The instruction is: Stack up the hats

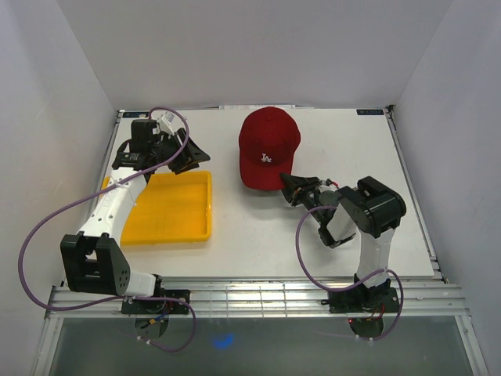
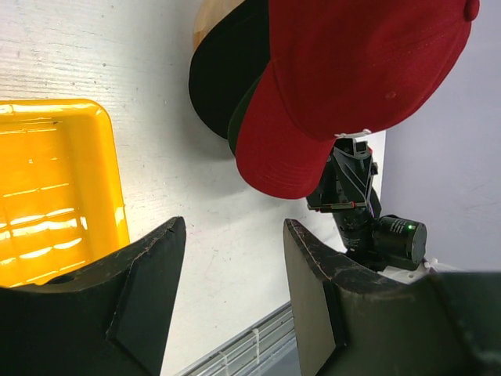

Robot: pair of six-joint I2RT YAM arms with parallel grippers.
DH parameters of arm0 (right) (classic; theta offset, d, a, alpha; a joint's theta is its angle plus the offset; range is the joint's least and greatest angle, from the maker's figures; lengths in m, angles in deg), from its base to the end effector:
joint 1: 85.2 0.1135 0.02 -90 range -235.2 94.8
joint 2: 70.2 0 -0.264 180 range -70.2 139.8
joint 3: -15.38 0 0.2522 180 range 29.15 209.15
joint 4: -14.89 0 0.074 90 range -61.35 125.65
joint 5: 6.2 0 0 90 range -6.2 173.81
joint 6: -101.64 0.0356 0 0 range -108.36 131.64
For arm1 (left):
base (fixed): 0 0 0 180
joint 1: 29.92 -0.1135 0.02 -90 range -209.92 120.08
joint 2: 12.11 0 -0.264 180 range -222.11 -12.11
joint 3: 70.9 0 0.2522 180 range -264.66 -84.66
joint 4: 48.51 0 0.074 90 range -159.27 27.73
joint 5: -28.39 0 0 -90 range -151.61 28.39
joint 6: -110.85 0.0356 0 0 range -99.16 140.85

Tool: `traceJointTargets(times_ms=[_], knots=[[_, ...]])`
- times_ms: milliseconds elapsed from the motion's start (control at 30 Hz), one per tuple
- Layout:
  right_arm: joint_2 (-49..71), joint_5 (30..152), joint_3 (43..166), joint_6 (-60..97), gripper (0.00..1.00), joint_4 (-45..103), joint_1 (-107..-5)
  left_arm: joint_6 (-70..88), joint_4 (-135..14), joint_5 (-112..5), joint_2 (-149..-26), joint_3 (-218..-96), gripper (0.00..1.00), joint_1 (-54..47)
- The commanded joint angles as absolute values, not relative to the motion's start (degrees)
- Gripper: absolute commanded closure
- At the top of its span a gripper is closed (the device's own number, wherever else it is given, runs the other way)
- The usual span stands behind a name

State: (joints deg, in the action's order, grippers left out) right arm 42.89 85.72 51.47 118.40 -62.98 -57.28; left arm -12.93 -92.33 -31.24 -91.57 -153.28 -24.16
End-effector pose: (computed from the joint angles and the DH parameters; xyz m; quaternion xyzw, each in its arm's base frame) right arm 0.2555 0.1368 0.1123 0.4363 0.5496 0.6619 0.2636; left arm 0.2994 -0.0483 0.3173 -0.1069 0.8781 -0.3598 0.2968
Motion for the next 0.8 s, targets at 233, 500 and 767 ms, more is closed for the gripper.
traceJointTargets(times_ms=[233, 500, 767], knots=[[43.0, 89.78, 48.13, 111.66, 0.79, -63.82, -56.9, -11.59, -92.59, -31.55, -92.17, -153.3, 0.37, -23.85], [41.95, 90.84, 48.3, 108.68, 0.71, -59.6, -56.9, -11.5, -92.24, -31.55, -92.35, -152.95, 0.37, -23.85], [37.2, 92.59, 49.54, 102.53, 0.58, -48.26, -57.08, -11.5, -92.24, -31.55, -92.18, -152.77, 0.37, -23.85]])
